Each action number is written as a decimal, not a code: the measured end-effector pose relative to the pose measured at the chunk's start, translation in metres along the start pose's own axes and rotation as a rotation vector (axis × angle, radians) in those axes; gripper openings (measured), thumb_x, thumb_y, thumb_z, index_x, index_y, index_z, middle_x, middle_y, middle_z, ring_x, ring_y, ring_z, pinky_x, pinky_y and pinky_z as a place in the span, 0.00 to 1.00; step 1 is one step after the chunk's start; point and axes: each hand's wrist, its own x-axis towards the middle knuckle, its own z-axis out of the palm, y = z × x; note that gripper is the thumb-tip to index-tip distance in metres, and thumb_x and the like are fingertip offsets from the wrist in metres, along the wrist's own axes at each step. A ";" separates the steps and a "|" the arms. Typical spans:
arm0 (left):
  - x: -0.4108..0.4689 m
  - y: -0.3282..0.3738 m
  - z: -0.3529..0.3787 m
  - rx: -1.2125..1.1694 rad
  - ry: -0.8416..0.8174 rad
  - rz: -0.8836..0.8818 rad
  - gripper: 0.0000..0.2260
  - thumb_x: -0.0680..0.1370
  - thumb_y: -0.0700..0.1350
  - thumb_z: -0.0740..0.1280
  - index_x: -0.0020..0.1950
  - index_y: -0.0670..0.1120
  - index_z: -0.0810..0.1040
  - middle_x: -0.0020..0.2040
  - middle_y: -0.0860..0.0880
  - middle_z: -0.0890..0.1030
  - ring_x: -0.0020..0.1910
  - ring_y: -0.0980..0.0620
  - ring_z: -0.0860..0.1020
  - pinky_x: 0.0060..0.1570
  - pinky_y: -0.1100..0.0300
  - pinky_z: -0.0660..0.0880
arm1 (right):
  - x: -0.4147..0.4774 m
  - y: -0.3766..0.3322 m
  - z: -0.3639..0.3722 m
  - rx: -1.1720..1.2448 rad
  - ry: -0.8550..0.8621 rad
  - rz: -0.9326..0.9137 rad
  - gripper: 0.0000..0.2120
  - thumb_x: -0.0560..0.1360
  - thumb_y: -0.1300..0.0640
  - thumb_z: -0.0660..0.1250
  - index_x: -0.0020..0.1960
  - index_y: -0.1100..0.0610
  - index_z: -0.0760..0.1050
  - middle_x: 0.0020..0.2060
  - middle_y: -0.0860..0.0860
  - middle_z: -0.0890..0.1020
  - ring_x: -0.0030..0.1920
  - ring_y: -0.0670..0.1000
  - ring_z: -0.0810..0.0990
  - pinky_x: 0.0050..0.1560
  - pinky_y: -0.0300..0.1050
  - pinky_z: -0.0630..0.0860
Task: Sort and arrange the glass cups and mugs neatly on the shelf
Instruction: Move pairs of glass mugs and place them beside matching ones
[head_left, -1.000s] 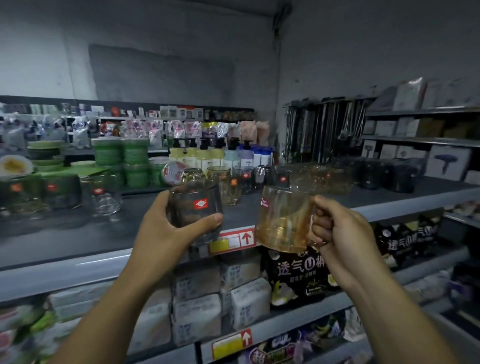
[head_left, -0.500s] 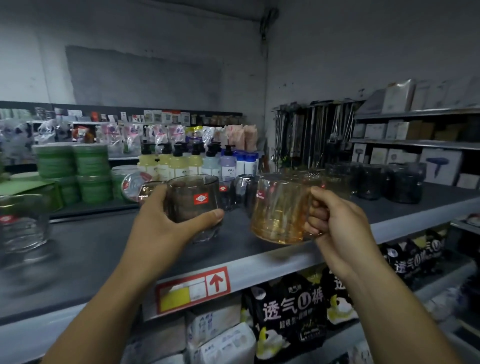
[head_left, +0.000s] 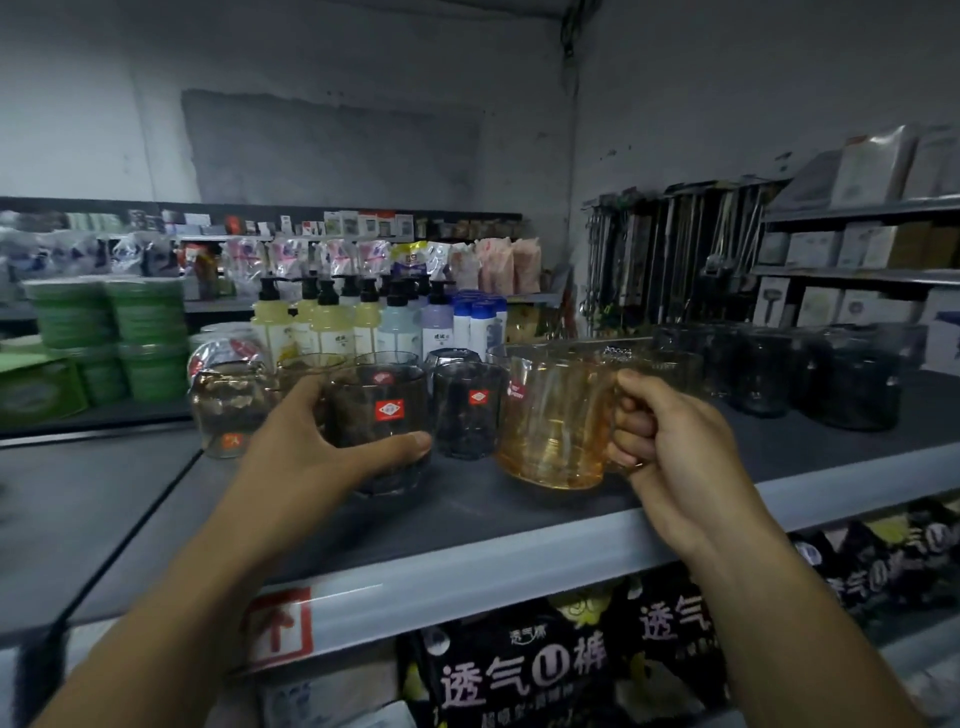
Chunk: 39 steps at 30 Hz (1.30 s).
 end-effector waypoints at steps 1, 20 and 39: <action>0.003 -0.002 0.005 0.026 0.003 -0.023 0.36 0.53 0.64 0.83 0.57 0.56 0.77 0.48 0.56 0.87 0.47 0.55 0.86 0.54 0.48 0.82 | 0.006 -0.002 -0.005 0.001 -0.016 0.008 0.15 0.81 0.59 0.65 0.35 0.56 0.70 0.23 0.45 0.63 0.22 0.44 0.59 0.29 0.42 0.55; -0.001 0.013 0.031 0.521 0.182 -0.131 0.54 0.49 0.73 0.80 0.71 0.58 0.67 0.56 0.52 0.82 0.49 0.47 0.84 0.56 0.44 0.81 | 0.059 -0.017 -0.066 -0.008 -0.323 0.181 0.16 0.81 0.60 0.65 0.35 0.56 0.71 0.23 0.45 0.65 0.22 0.43 0.60 0.27 0.40 0.56; 0.023 -0.015 0.018 0.868 0.272 0.287 0.22 0.69 0.42 0.82 0.62 0.48 0.82 0.57 0.42 0.76 0.41 0.41 0.82 0.48 0.46 0.81 | 0.061 -0.002 -0.063 -0.043 -0.216 0.131 0.14 0.81 0.60 0.66 0.36 0.57 0.72 0.24 0.45 0.65 0.24 0.44 0.61 0.28 0.40 0.57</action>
